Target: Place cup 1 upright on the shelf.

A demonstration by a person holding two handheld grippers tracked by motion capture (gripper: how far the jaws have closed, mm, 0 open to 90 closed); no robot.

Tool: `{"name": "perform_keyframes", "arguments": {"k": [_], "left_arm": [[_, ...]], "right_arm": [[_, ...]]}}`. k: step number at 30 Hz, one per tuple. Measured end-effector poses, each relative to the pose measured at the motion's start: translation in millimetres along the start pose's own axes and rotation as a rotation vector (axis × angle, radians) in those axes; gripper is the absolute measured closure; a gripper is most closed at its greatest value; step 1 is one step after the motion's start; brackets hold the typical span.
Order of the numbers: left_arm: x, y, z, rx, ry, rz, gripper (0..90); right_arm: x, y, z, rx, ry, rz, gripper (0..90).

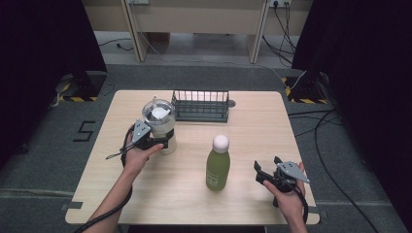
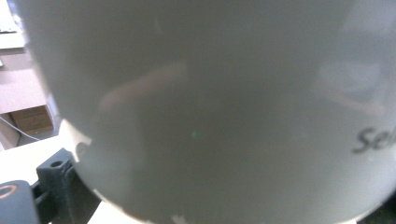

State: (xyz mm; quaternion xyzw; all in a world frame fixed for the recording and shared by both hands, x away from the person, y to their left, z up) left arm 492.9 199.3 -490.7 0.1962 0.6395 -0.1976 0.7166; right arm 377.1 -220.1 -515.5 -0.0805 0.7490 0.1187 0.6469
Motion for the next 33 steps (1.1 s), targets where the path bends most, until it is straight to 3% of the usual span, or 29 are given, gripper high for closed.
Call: {"name": "perform_keyframes", "arguments": {"k": [14,24,25,26,31,33], "left_arm": [[0.7,1.4,1.9,0.044,-0.007,-0.002,5.9],[-1.0,-2.7,1.1,0.078,-0.01,0.02,6.0],[-2.2,-1.6,1.7,0.084,-0.013,0.039,6.0],[-2.6,-4.7,2.0,0.085,-0.018,0.002,6.0],[-8.9,-6.9,3.3,0.083,-0.029,0.027,6.0],[-9.9,-8.3,3.9,0.092,-0.033,0.011,6.0]], "right_arm": [[0.2,-0.2,0.5,0.006,0.002,-0.003,19.1],[-1.3,-3.5,0.6,0.017,-0.006,0.001,19.1],[-1.5,-3.7,0.6,0.018,-0.006,0.0,19.1],[-1.6,-3.4,0.5,0.019,-0.005,0.004,19.1],[-1.8,-4.6,0.1,0.021,-0.007,0.004,19.1],[-2.0,-5.4,0.0,0.023,-0.01,0.004,19.1]]}}
Point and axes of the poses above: each handheld gripper's, and its own axes: z roughly forward along the jaws, x roughly out of its underside, y roughly to its left, the point moved 4 cm from there along z, roughly forward along the jaws, and after that the axes turned 12 degrees about -y, right-handed, at the moved point
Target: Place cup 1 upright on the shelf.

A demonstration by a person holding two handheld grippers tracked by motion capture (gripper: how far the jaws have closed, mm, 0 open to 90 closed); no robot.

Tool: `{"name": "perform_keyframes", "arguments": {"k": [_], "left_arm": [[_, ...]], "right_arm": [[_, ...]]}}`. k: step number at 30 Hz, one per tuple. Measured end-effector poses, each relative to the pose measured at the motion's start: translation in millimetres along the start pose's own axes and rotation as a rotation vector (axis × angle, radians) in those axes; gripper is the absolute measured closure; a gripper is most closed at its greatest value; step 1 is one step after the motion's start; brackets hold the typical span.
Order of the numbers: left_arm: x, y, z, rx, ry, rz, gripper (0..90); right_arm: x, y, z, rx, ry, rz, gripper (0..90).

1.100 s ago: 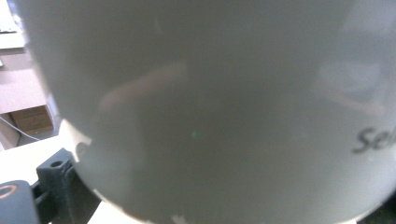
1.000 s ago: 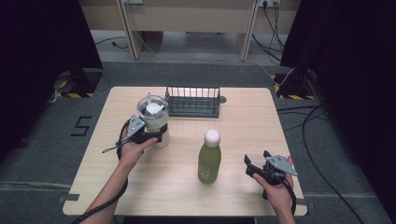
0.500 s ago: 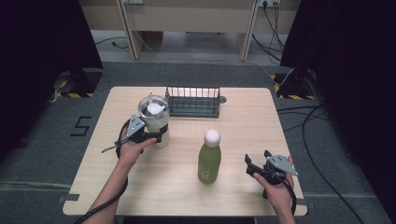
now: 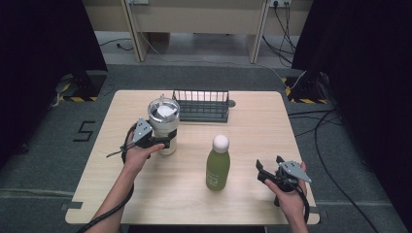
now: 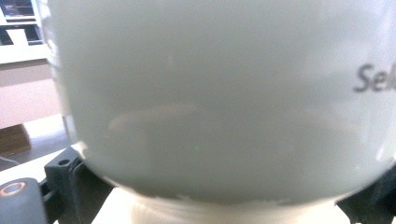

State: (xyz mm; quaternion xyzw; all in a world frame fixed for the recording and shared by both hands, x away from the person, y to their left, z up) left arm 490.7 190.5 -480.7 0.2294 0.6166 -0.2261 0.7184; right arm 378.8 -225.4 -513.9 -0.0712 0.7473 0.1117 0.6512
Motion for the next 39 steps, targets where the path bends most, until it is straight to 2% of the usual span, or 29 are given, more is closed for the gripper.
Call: {"name": "perform_keyframes", "arguments": {"k": [3,4,5,9,10,11,12,14,16,17,18,19,20,21,22,23,24,25,26,27,32,34,39], "left_arm": [[-0.3,-2.2,1.0,0.004,-0.006,-0.01,6.1],[-1.4,0.1,1.3,0.009,-0.006,0.03,6.1],[-2.2,0.6,1.9,0.016,-0.008,0.042,6.1],[-7.5,-1.1,3.5,0.013,-0.019,0.041,6.1],[-8.2,-6.4,3.6,0.001,-0.018,-0.022,6.1],[-10.9,-5.7,4.7,0.001,-0.029,-0.006,6.1],[-12.4,-7.1,5.2,-0.001,-0.026,-0.025,6.1],[-15.5,-8.2,6.7,-0.003,-0.031,-0.037,6.1],[-19.2,-6.1,9.7,0.002,-0.044,-0.007,6.1],[-19.2,-8.0,10.4,0.003,-0.037,-0.035,6.1],[-19.7,-8.0,11.5,0.002,-0.04,-0.039,6.1],[-21.7,-3.2,13.4,0.008,-0.052,0.023,6.1],[-22.1,-2.3,14.1,0.009,-0.054,0.032,6.1],[-21.2,-5.1,14.7,-0.001,-0.056,-0.008,6.1],[-21.9,-2.8,15.4,0.003,-0.055,0.03,6.1],[-22.2,-2.7,16.2,0.003,-0.056,0.044,6.1],[-21.9,-5.9,17.0,-0.005,-0.054,0.015,6.1],[-23.0,-4.1,17.7,-0.001,-0.053,0.051,6.1],[-22.8,-8.2,18.4,-0.006,-0.054,0.002,6.1],[-24.2,-7.7,18.9,-0.013,-0.056,0.012,6.1],[-29.2,-7.3,25.8,-0.003,-0.063,-0.002,6.1],[-32.7,-4.1,30.0,-0.007,-0.068,0.024,6.1],[-39.5,-0.9,36.0,-0.008,-0.074,0.04,6.1]], "right_arm": [[-0.4,-0.3,0.4,0.002,-0.002,-0.001,19.1],[-0.4,-0.2,0.4,0.001,-0.001,0.0,19.1],[-0.4,-0.1,0.4,0.002,-0.001,0.001,19.1],[-0.3,-0.8,0.3,0.007,-0.001,0.004,19.2],[-0.3,-0.9,0.2,0.007,-0.001,0.004,19.2],[-0.4,-1.1,0.0,0.007,-0.001,0.005,19.2],[-0.4,-1.2,0.1,0.008,-0.002,0.005,19.2],[-0.3,-1.2,0.3,0.008,-0.002,0.008,19.2],[-0.3,-1.4,0.4,0.008,-0.004,0.007,19.2],[-0.3,-1.6,0.2,0.009,-0.004,0.007,19.2],[-0.2,-1.8,0.0,0.01,-0.005,0.008,19.2],[0.0,-2.3,-0.1,0.012,-0.004,0.007,19.2],[0.4,-2.6,-0.1,0.014,-0.003,0.009,19.2],[0.5,-3.0,0.0,0.014,-0.004,0.008,19.2],[0.5,-3.2,0.1,0.015,-0.006,0.009,19.2],[0.5,-3.4,0.1,0.015,-0.006,0.01,19.2],[0.4,-3.5,0.1,0.016,-0.007,0.01,19.2],[0.4,-3.8,0.3,0.015,-0.008,0.009,19.2],[0.6,-4.0,0.5,0.016,-0.007,0.01,19.2],[0.9,-4.2,0.9,0.017,-0.006,0.012,19.2],[0.4,-4.8,2.6,0.017,-0.009,0.006,19.2],[-0.6,-4.9,2.8,0.018,-0.013,0.007,19.2],[-0.6,-4.8,2.8,0.018,-0.013,0.011,19.2]]}}
Point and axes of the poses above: each handheld gripper's, and its own axes: z roughly forward along the jaws, x roughly out of its underside, y roughly to its left, the point moved 4 cm from there along z, roughly forward along the jaws, and after that the axes turned 12 degrees about -y, right-handed, at the moved point
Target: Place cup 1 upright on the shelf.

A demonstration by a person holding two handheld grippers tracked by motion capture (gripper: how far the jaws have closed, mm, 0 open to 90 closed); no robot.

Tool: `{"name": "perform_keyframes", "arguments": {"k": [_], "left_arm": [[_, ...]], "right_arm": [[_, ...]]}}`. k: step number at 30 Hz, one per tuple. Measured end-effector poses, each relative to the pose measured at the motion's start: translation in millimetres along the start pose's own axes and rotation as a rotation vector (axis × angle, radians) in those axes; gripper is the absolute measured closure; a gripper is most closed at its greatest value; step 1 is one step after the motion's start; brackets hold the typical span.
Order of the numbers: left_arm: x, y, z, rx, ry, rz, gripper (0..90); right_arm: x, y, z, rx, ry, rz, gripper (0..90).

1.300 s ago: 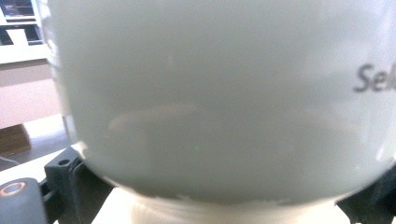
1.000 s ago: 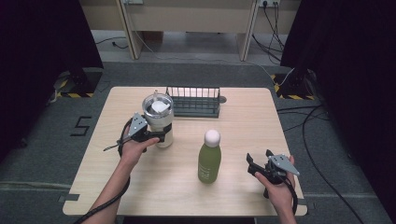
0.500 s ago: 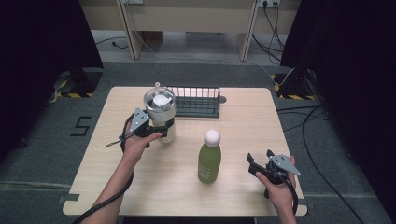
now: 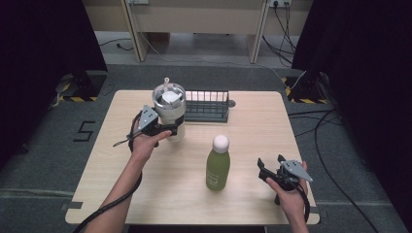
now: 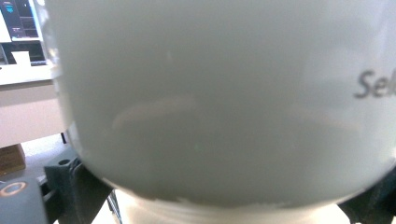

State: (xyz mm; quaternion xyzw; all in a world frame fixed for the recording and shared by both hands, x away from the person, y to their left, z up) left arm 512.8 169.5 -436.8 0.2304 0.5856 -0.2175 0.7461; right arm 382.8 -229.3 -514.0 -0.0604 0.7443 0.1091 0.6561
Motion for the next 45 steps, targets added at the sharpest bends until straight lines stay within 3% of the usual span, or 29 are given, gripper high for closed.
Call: {"name": "perform_keyframes", "arguments": {"k": [1,2,3,6,8,9,10,14,15,45], "left_arm": [[0.1,-2.9,1.0,-0.01,0.0,-0.04,6.1],[-0.6,-2.5,2.1,-0.015,-0.001,-0.039,6.1],[-1.9,1.0,3.1,-0.013,0.001,-0.002,6.1],[-3.2,1.5,6.5,-0.014,-0.002,-0.008,6.1],[-2.7,-3.4,7.6,-0.017,0.003,-0.073,6.1],[-3.2,-3.2,8.0,-0.015,0.002,-0.069,6.1],[-4.6,1.7,9.1,-0.013,-0.006,-0.01,6.1],[-3.9,3.1,10.9,-0.022,-0.009,-0.012,6.1],[-2.8,0.4,11.4,-0.028,-0.008,-0.053,6.1],[-12.1,-1.2,49.4,-0.031,-0.025,-0.057,6.1]], "right_arm": [[0.4,0.0,0.0,0.0,0.002,-0.001,19.2],[0.7,-0.1,0.0,-0.002,0.003,-0.003,19.2],[0.9,-0.3,0.1,-0.001,0.003,-0.004,19.2],[0.3,-0.8,1.2,0.003,0.004,-0.002,19.2],[-1.6,-1.4,1.7,0.009,-0.003,-0.006,19.2],[-2.1,-1.1,1.7,0.008,-0.005,-0.008,19.2],[-2.0,-0.7,1.7,0.008,-0.003,-0.008,19.2],[0.7,-0.2,1.8,0.005,0.005,-0.007,19.2],[1.1,-0.1,1.7,0.005,0.005,-0.006,19.2],[4.4,-3.3,1.4,0.007,0.012,0.004,19.2]]}}
Point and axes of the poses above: each handheld gripper's, and its own axes: z roughly forward along the jaws, x roughly out of its underside, y roughly to its left, the point moved 4 cm from there along z, roughly forward along the jaws, and after that the axes turned 12 degrees about -y, right-handed, at the moved point
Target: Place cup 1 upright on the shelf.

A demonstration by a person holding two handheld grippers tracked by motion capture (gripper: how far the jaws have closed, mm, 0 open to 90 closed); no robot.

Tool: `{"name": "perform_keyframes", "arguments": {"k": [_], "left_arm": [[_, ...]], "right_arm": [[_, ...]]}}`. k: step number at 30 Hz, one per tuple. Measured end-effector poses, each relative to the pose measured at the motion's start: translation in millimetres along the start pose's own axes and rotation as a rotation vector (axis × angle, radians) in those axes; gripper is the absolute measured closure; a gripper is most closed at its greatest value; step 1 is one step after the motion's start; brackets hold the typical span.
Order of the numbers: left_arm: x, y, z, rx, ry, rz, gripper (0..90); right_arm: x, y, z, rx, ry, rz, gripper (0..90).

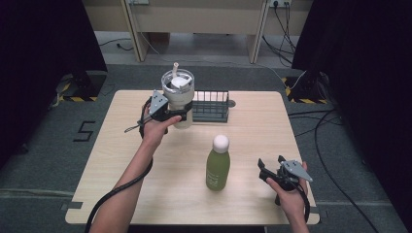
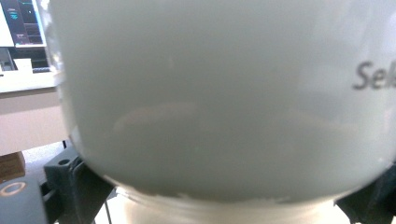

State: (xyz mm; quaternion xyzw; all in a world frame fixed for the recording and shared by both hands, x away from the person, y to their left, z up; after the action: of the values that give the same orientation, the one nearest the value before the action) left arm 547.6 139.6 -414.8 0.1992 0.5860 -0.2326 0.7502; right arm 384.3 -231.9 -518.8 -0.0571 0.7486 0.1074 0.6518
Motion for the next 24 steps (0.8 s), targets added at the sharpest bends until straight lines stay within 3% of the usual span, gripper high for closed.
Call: {"name": "perform_keyframes", "arguments": {"k": [1,2,3,4,5,24], "left_arm": [[-0.2,0.1,0.7,-0.002,-0.001,0.0,6.1],[-1.3,2.8,1.7,0.002,-0.001,0.034,6.1],[-2.1,3.2,2.7,0.001,-0.003,0.04,6.1],[-2.9,2.8,3.6,-0.001,-0.005,0.034,6.1],[-3.5,0.0,4.8,-0.002,-0.008,0.0,6.1],[-17.1,4.8,24.5,-0.039,-0.044,-0.011,6.1]], "right_arm": [[0.0,-0.1,-0.1,0.0,0.0,0.0,19.2],[-0.1,-0.2,-0.2,-0.001,0.0,0.0,19.2],[-0.4,-0.3,-0.2,0.0,-0.002,-0.001,19.2],[-0.6,-0.1,-0.3,0.001,-0.002,0.003,19.2],[-0.8,0.0,-0.4,0.001,-0.001,0.003,19.2],[2.3,0.2,1.0,-0.003,0.006,-0.006,19.2]]}}
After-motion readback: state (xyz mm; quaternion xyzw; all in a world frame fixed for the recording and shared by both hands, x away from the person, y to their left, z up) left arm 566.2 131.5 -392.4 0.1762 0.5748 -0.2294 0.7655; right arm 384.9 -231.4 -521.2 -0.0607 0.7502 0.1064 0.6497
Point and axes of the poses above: each handheld gripper's, and its own axes: z roughly forward along the jaws, x roughly out of its underside, y roughly to its left, the point moved 4 cm from there along z, roughly forward along the jaws, and after that the axes turned 12 degrees about -y, right-handed, at the moved point
